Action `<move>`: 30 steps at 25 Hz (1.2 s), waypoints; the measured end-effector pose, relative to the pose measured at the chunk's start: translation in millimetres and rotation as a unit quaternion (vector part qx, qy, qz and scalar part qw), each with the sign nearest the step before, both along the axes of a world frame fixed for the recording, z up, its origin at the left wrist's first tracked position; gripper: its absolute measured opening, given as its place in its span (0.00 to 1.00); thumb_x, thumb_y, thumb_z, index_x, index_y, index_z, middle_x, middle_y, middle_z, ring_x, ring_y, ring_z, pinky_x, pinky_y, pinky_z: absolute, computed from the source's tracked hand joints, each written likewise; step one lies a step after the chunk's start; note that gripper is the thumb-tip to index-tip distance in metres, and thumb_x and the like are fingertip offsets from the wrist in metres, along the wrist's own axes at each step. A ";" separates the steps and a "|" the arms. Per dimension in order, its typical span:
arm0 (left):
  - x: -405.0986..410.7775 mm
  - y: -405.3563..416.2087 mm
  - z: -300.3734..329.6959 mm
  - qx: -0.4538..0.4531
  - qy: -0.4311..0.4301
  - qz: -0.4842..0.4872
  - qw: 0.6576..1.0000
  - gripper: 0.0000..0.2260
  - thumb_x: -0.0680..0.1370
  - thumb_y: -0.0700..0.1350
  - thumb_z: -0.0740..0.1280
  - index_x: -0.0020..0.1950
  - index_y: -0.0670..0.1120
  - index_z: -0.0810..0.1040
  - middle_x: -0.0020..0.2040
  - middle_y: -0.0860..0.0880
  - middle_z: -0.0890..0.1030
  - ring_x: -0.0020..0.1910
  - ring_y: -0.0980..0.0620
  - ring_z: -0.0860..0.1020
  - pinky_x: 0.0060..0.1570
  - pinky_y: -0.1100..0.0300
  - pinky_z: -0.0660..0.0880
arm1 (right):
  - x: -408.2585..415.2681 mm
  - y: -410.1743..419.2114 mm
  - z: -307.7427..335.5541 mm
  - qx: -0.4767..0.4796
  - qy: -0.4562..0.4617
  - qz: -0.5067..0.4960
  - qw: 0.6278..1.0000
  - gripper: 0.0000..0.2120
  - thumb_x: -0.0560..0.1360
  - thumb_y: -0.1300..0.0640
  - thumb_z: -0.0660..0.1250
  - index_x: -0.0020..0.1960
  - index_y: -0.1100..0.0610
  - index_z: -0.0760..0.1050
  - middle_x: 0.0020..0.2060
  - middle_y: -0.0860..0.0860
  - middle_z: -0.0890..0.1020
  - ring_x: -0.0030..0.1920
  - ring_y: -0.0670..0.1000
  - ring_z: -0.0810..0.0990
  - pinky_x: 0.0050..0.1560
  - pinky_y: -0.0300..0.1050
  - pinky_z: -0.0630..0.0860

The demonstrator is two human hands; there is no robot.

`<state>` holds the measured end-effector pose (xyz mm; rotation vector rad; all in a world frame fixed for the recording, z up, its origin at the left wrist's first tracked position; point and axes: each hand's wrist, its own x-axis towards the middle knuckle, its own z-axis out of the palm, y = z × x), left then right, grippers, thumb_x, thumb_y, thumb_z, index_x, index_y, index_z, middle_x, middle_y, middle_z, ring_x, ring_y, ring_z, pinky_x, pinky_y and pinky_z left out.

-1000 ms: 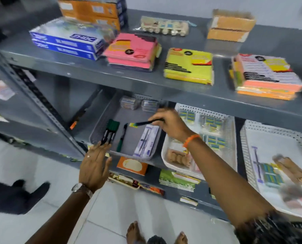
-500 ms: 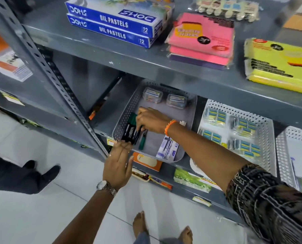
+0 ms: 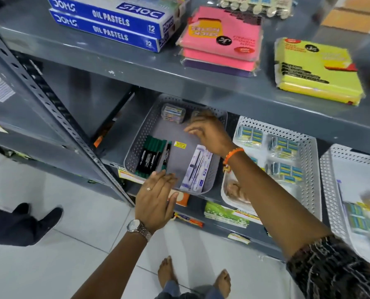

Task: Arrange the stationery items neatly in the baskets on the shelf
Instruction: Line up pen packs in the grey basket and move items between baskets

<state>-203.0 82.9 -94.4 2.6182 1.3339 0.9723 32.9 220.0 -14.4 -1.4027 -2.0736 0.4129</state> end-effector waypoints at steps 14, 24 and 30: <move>84.2 -21.1 7.1 -0.004 0.075 0.060 0.995 0.26 0.78 0.50 0.62 0.73 0.39 0.72 0.61 0.39 0.81 0.56 0.38 0.78 0.56 0.46 0.70 | 286.1 -276.5 -15.7 -0.099 -0.045 -0.612 0.783 0.10 0.70 0.55 0.72 0.48 0.58 0.85 0.47 0.59 0.87 0.50 0.62 0.84 0.56 0.55 0.78; 94.0 -26.8 3.0 -0.023 0.129 0.069 0.989 0.28 0.78 0.52 0.59 0.75 0.40 0.68 0.61 0.36 0.79 0.57 0.35 0.77 0.57 0.42 0.69 | 292.3 -301.9 -33.6 -0.274 -0.115 -0.614 0.731 0.21 0.74 0.57 0.65 0.64 0.65 0.74 0.62 0.65 0.78 0.62 0.64 0.77 0.63 0.55 0.73; 95.6 -28.1 -4.3 -0.036 0.102 0.072 0.991 0.23 0.78 0.46 0.60 0.73 0.42 0.72 0.61 0.38 0.80 0.54 0.34 0.77 0.52 0.40 0.70 | 292.5 -310.5 -27.7 -0.267 -0.067 -0.611 0.742 0.19 0.70 0.54 0.70 0.57 0.64 0.77 0.52 0.61 0.83 0.54 0.62 0.81 0.51 0.48 0.76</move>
